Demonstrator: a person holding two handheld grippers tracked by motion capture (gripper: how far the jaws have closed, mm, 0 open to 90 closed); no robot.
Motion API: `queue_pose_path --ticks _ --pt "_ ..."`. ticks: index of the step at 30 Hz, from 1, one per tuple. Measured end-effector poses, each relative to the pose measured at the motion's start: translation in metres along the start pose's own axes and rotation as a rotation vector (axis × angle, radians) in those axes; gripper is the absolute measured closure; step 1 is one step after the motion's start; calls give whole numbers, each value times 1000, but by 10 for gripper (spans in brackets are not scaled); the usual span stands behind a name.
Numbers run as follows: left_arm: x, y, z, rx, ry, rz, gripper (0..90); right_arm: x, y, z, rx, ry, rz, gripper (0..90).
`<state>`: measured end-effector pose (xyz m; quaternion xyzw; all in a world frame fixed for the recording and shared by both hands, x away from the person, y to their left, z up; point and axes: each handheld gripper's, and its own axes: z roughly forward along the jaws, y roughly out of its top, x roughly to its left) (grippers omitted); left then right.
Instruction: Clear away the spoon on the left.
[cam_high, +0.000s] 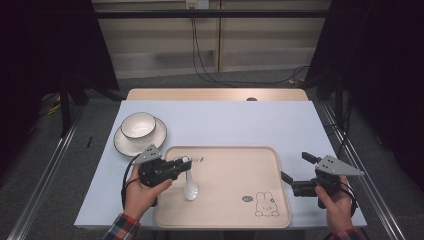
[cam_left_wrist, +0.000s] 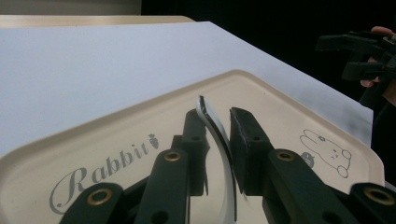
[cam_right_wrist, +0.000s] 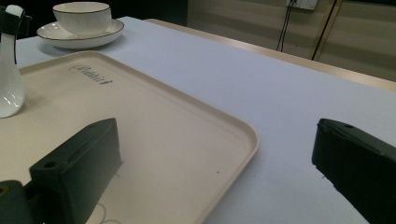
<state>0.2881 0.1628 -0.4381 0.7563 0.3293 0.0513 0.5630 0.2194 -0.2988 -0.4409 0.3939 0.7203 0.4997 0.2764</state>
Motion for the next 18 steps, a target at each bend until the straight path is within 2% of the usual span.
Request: queue_pose_path --ticks 1,6,18 --pt "1 0 1 -8 -10 -2 764 0 0 0 -1 -1 0 7" --pt "2 -1 5 -6 -8 0 757 0 0 0 4 -5 1 6" --pt "8 -6 12 24 7 -14 732 0 -1 0 5 -2 0 7"
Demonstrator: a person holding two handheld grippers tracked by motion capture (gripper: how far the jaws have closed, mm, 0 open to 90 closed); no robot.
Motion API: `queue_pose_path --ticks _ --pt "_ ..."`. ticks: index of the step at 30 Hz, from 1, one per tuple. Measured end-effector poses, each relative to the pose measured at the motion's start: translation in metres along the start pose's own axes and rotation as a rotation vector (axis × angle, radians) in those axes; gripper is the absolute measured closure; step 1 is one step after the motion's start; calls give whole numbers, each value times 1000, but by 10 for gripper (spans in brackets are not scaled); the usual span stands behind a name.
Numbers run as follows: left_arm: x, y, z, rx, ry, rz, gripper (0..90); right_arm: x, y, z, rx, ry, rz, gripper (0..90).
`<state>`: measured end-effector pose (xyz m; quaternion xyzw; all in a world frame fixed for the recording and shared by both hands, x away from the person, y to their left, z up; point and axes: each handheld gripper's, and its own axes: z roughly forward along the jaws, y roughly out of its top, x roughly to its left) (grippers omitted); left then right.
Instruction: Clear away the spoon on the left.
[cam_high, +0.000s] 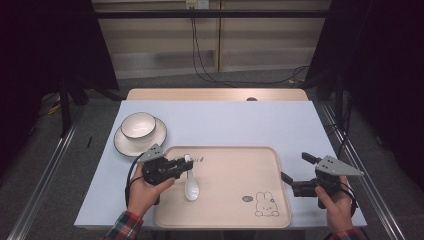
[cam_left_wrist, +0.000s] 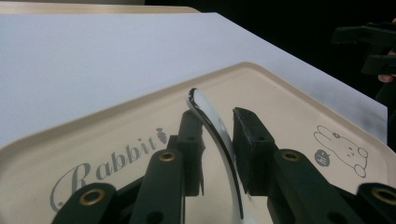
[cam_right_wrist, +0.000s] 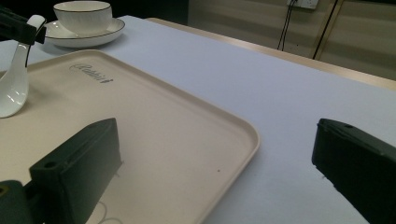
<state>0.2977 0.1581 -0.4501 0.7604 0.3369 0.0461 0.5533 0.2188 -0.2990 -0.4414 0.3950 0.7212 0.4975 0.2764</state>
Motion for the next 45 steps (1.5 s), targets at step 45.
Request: queue_pose_path --ticks 45 --pt "12 -9 16 87 77 -30 649 -1 0 -1 -3 7 1 6"
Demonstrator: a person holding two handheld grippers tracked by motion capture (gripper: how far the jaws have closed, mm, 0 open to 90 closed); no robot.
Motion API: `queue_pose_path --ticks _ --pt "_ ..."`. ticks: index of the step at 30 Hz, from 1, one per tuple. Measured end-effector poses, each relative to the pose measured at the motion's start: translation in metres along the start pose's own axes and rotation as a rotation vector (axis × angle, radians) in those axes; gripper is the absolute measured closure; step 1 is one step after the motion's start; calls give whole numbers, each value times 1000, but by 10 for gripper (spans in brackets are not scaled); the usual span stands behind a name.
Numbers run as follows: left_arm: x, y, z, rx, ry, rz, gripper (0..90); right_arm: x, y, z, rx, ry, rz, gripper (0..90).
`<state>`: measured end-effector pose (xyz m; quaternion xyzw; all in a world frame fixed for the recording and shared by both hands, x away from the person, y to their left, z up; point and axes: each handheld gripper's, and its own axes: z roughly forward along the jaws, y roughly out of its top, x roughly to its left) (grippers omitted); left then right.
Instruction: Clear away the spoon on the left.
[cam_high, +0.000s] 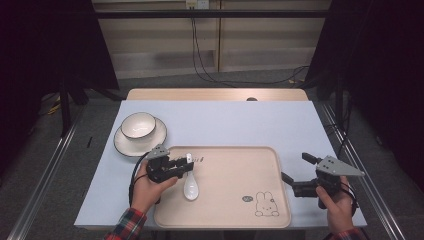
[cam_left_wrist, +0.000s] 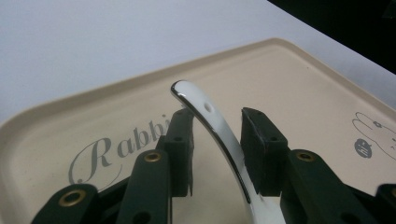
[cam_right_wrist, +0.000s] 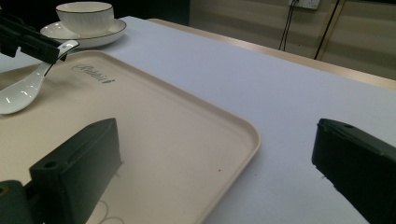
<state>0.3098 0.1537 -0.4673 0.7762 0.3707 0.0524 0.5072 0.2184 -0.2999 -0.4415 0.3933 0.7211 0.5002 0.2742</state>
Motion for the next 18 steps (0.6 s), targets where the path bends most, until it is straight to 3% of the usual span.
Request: queue_pose_path --ticks 18 --pt "1 -1 0 18 25 4 604 0 0 1 -2 9 -5 6"
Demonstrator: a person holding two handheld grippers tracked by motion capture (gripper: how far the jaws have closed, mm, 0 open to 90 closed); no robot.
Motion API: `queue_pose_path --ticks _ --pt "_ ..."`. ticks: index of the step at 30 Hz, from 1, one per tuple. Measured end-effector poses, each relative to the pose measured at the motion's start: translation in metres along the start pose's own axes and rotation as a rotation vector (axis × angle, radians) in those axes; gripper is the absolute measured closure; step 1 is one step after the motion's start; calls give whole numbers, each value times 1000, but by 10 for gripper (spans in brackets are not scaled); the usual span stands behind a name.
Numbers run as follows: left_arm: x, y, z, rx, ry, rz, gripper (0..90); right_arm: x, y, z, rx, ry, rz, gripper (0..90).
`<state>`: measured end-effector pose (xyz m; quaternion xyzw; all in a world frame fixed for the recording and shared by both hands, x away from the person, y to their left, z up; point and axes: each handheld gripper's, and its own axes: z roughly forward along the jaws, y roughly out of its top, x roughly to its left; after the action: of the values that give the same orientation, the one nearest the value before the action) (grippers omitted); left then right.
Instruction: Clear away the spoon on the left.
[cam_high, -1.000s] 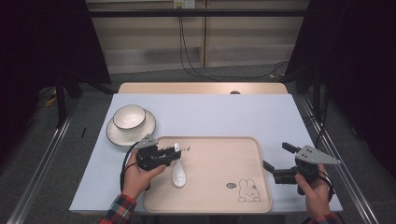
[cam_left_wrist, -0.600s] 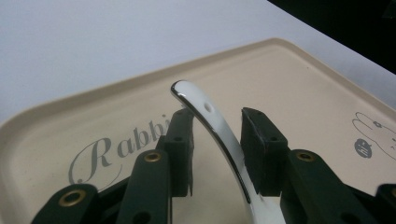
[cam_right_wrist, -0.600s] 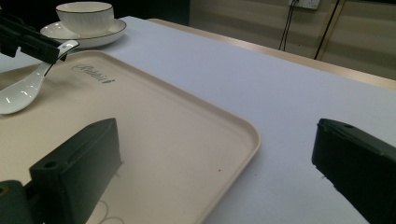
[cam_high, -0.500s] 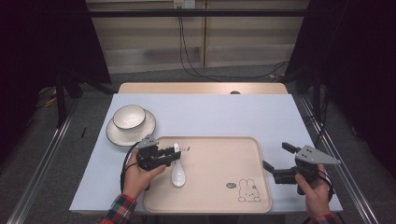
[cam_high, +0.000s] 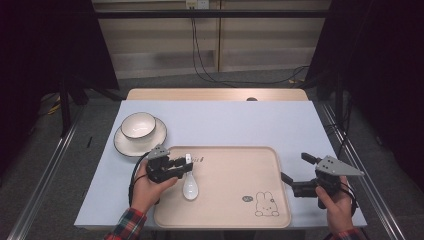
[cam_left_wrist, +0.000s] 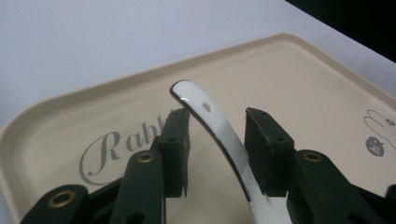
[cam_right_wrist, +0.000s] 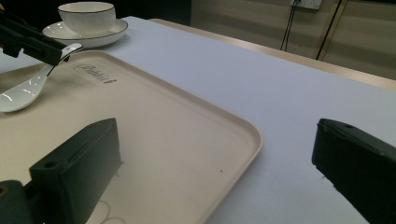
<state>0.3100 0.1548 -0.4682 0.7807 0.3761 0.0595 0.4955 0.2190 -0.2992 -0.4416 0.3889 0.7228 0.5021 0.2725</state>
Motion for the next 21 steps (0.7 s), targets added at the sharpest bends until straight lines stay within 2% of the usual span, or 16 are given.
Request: queue_pose_path --ticks 21 --pt "-1 -1 -3 -1 25 0 540 1 0 -1 0 1 10 6"
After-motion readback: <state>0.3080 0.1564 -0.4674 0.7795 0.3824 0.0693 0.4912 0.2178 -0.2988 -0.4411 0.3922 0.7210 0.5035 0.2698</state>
